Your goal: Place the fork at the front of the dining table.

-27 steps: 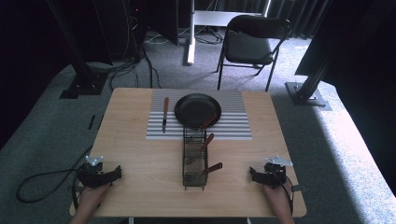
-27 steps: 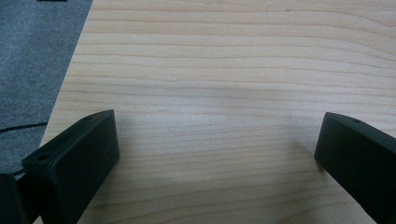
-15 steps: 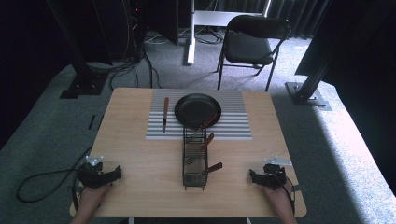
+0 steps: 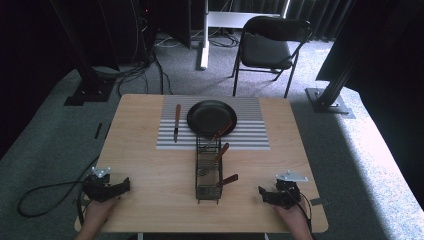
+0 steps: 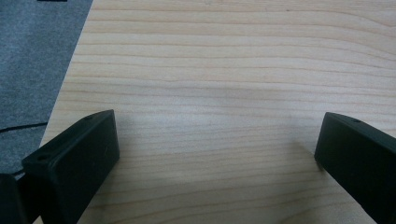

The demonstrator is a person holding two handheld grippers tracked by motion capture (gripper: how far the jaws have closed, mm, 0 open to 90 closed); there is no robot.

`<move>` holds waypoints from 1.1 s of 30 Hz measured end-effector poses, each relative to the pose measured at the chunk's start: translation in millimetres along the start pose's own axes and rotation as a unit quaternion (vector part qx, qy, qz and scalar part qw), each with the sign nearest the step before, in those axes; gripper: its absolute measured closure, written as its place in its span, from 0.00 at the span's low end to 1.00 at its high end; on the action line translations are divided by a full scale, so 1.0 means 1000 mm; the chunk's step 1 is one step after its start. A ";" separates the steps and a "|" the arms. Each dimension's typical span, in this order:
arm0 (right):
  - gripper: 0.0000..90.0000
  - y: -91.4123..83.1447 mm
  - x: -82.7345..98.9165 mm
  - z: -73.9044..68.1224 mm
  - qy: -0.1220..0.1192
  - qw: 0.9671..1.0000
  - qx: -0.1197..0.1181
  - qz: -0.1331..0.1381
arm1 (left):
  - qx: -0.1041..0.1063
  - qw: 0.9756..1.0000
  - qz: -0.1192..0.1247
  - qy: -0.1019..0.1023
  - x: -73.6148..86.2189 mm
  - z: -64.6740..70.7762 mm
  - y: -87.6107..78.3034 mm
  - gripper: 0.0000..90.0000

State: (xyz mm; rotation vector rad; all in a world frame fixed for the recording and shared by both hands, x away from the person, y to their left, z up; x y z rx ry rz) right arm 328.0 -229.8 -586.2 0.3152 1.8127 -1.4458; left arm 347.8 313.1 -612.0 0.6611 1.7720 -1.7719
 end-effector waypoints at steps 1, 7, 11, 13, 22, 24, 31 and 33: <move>0.20 -0.005 -0.003 -0.011 -0.007 1.000 -0.018 0.003 | 0.000 1.000 0.000 0.000 0.000 0.000 0.000 0.00; 0.22 -0.021 -0.017 -0.043 -0.030 0.998 -0.057 0.023 | 0.000 1.000 0.000 0.000 0.000 0.000 0.000 0.00; 0.22 -0.029 -0.024 -0.061 -0.046 0.995 -0.078 0.034 | 0.000 1.000 0.000 0.000 0.000 0.000 0.000 0.00; 0.22 -0.034 -0.028 -0.071 -0.055 0.994 -0.091 0.039 | 0.000 1.000 0.000 0.000 0.000 0.000 0.000 0.00; 0.22 -0.058 -0.047 -0.111 -0.065 0.984 -0.152 0.068 | 0.000 1.000 0.000 0.000 0.000 0.000 0.000 0.00; 0.22 -0.061 -0.051 -0.116 -0.064 0.983 -0.153 0.075 | 0.000 1.000 0.000 0.000 0.000 0.000 0.000 0.00; 0.30 -0.067 -0.065 -0.130 -0.055 0.980 -0.166 0.093 | 0.000 1.000 0.000 0.000 0.000 0.000 0.000 0.00; 0.35 -0.070 -0.073 -0.134 -0.041 0.979 -0.169 0.107 | 0.000 1.000 0.000 0.000 0.000 0.000 0.000 0.00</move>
Point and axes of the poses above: each handheld gripper's, and its own axes: y roughly forward along the jaws, x roughly out of its underside, z roughly to its right, the point moved 9 cm from there along y, roughly forward along the jaws, and after that the axes turned 2 degrees about -y, right-handed, at the moved point
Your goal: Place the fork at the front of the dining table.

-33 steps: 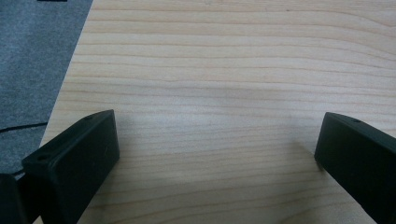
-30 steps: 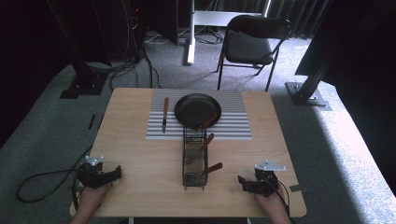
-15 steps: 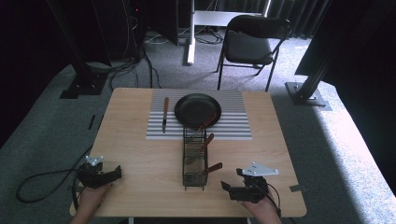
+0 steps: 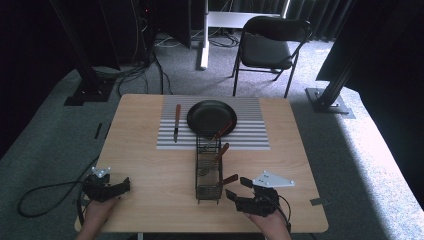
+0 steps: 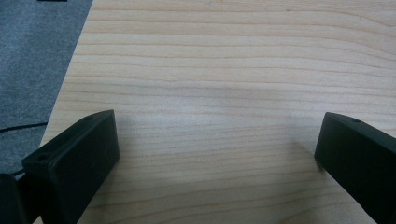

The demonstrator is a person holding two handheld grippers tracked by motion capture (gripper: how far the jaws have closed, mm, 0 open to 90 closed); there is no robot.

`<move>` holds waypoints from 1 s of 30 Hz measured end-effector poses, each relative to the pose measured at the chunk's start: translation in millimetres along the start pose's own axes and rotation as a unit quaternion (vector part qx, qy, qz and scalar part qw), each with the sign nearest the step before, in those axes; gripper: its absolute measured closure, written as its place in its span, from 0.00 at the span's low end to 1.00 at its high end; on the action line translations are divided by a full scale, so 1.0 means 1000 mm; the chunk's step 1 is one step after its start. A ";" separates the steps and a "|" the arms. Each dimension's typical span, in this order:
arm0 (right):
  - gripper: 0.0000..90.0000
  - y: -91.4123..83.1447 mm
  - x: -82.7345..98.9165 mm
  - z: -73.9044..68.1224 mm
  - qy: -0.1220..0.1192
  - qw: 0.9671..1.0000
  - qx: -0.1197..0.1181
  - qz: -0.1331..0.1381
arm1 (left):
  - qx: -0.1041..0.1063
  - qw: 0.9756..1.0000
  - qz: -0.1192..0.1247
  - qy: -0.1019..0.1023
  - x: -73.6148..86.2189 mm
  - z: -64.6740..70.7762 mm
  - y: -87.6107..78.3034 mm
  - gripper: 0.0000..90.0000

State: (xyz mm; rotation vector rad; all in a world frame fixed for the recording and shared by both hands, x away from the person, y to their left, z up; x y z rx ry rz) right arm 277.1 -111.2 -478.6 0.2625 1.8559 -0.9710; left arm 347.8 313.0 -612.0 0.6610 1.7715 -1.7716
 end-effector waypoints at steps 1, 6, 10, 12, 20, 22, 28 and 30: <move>0.38 0.000 -0.002 0.000 0.006 1.000 0.002 0.003 | 0.000 1.000 0.000 0.000 0.000 0.000 0.000 0.00; 0.57 0.002 -0.010 -0.004 0.010 1.000 -0.011 0.011 | 0.000 1.000 0.000 0.000 0.000 0.000 0.000 0.00; 0.65 0.010 -0.010 -0.006 0.026 0.999 -0.020 0.001 | 0.000 1.000 0.000 0.000 0.000 0.000 0.000 0.00; 0.67 0.013 -0.011 -0.006 0.035 0.999 -0.028 0.001 | 0.000 1.000 0.000 0.000 0.000 0.000 0.000 0.00; 0.83 0.020 -0.013 -0.009 0.028 0.999 -0.031 -0.011 | 0.000 1.000 0.000 0.000 0.000 0.000 0.000 0.00; 0.84 0.021 -0.013 -0.009 0.027 0.999 -0.029 -0.012 | 0.000 1.000 0.000 0.000 0.000 0.000 0.000 0.00; 0.85 0.021 -0.013 -0.009 0.034 0.999 -0.024 -0.007 | 0.000 1.000 0.000 0.000 0.000 0.000 0.000 0.00; 0.85 0.021 -0.014 -0.008 0.036 0.999 -0.023 -0.003 | 0.000 1.000 0.000 0.000 0.000 0.000 0.000 0.00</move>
Point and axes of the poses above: each handheld gripper's, and its own axes: y roughly forward along the jaws, x roughly out of its underside, z roughly to its right, the point moved 9 cm from there along y, roughly forward along the jaws, and after that the axes turned 2 degrees about -y, right-handed, at the moved point
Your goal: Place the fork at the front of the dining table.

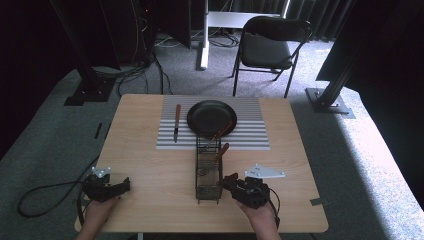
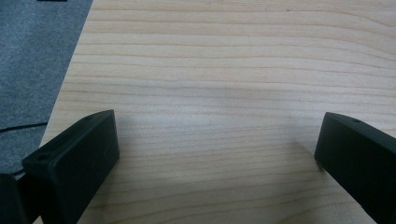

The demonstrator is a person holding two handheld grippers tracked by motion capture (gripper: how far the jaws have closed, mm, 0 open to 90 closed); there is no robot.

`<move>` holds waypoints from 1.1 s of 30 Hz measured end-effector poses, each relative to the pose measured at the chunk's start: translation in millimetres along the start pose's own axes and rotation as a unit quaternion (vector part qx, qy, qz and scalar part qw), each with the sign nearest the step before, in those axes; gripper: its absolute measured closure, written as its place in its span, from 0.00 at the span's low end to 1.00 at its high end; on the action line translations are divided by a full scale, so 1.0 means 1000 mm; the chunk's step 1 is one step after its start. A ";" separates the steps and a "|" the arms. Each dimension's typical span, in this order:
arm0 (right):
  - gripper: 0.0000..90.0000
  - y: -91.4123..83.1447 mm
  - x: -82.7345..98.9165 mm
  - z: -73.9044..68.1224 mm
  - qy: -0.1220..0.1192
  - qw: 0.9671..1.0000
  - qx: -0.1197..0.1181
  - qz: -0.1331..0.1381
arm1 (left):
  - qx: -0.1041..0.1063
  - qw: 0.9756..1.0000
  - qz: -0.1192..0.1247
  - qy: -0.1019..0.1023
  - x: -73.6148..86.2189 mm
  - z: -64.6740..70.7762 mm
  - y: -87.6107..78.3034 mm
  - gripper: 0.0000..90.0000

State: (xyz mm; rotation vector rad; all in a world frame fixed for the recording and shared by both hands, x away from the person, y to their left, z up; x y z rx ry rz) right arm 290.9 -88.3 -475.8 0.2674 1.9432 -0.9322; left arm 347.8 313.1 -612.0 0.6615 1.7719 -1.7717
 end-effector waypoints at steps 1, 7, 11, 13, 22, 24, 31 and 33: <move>0.85 0.000 -0.001 0.000 0.001 1.000 0.000 0.002 | 0.000 1.000 0.000 0.000 0.000 0.000 0.000 0.00; 0.90 -0.005 -0.008 0.002 -0.007 1.000 0.010 0.012 | 0.000 1.000 0.000 0.000 0.000 0.000 0.000 0.00; 0.90 -0.008 -0.011 -0.001 -0.011 1.000 0.004 0.015 | 0.000 1.000 0.000 0.000 0.000 0.000 0.000 0.00; 0.90 -0.011 -0.014 -0.003 -0.014 1.000 0.003 0.020 | 0.000 1.000 -0.001 0.001 0.000 0.000 0.000 0.00; 0.90 -0.035 -0.037 -0.012 -0.032 0.998 -0.002 0.049 | 0.000 1.000 -0.001 0.001 0.000 0.000 0.000 0.00; 0.90 -0.042 -0.044 -0.014 -0.034 0.998 -0.003 0.058 | 0.000 1.000 -0.001 0.001 0.000 0.000 0.000 0.00; 0.90 -0.073 -0.067 -0.011 -0.045 0.994 0.011 0.096 | 0.000 1.000 0.000 0.001 0.000 0.000 0.000 0.00; 0.90 -0.084 -0.072 -0.008 -0.045 0.993 0.016 0.109 | 0.000 1.000 0.000 0.001 0.000 0.000 0.000 0.00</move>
Point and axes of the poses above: each handheld gripper's, and its own axes: y roughly forward along the jaws, x roughly out of its underside, z roughly to its right, the point moved 9 cm from there along y, roughly forward along the jaws, and after that the axes turned 2 degrees about -y, right-handed, at the moved point
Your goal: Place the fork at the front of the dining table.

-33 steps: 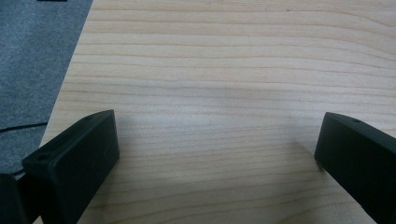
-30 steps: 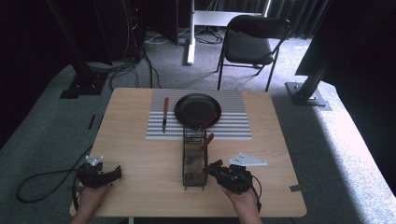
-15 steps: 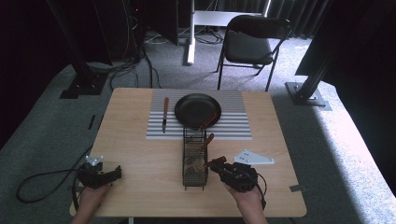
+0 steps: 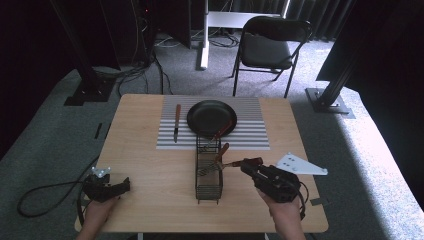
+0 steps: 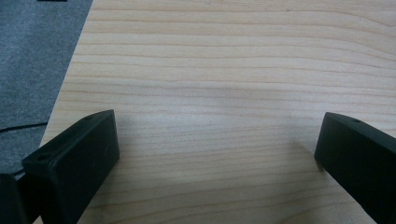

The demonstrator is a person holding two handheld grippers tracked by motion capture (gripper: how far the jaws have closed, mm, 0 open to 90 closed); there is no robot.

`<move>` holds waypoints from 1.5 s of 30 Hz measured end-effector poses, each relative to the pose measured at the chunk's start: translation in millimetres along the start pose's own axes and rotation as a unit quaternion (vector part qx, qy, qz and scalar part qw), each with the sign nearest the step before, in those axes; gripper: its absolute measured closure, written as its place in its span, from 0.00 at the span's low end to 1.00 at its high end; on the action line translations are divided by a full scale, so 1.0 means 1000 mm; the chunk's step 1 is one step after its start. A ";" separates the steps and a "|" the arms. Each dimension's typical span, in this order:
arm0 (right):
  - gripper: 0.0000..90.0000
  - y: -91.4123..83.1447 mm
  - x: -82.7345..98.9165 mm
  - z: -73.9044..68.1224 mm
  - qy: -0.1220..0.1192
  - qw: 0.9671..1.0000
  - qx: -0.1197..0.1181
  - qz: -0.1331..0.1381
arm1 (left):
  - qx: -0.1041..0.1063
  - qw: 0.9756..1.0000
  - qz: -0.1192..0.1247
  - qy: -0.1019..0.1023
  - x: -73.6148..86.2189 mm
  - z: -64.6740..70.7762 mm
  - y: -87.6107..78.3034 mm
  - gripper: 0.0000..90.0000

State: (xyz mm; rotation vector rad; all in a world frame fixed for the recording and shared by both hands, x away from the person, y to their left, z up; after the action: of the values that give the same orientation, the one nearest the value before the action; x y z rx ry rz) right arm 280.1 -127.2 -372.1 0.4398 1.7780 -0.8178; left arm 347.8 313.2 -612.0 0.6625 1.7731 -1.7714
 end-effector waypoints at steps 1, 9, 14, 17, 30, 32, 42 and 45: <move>0.90 -0.005 -0.003 0.002 0.002 1.000 0.002 0.005 | 0.000 1.000 0.000 0.000 0.000 0.000 0.000 0.00; 0.90 -0.028 -0.014 0.041 -0.005 0.997 0.075 0.018 | 0.000 1.000 0.000 0.000 0.000 0.000 0.000 0.00; 0.90 -0.021 -0.004 0.073 0.008 0.993 0.114 -0.002 | 0.000 1.000 0.000 0.000 0.000 0.000 0.000 0.00; 0.90 -0.012 0.003 0.090 0.007 0.990 0.142 -0.013 | 0.000 1.000 0.000 0.000 0.000 0.000 0.000 0.00; 0.90 0.057 0.030 0.172 0.030 0.974 0.213 -0.076 | 0.000 1.000 0.000 0.000 0.000 0.000 0.000 0.00; 0.90 0.068 0.032 0.179 0.031 0.972 0.217 -0.088 | 0.000 1.000 0.000 0.000 0.000 0.000 0.000 0.00; 0.90 0.103 0.038 0.193 0.028 0.963 0.222 -0.148 | 0.000 1.000 0.000 0.000 0.000 0.000 0.000 0.00; 0.90 0.109 0.040 0.195 0.030 0.963 0.223 -0.151 | 0.000 1.000 0.000 0.000 0.000 0.000 0.000 0.00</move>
State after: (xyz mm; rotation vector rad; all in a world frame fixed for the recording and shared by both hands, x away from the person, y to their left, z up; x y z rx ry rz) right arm 468.5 -193.7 -479.4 0.4933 1.7350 -1.4488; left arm 347.7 313.3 -612.1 0.6628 1.7739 -1.7707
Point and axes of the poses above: each handheld gripper's, and its own axes: y roughly forward along the jaws, x roughly out of its underside, z roughly to its right, the point moved 9 cm from there along y, roughly forward along the jaws, and after that the axes turned 2 degrees about -y, right-handed, at the moved point
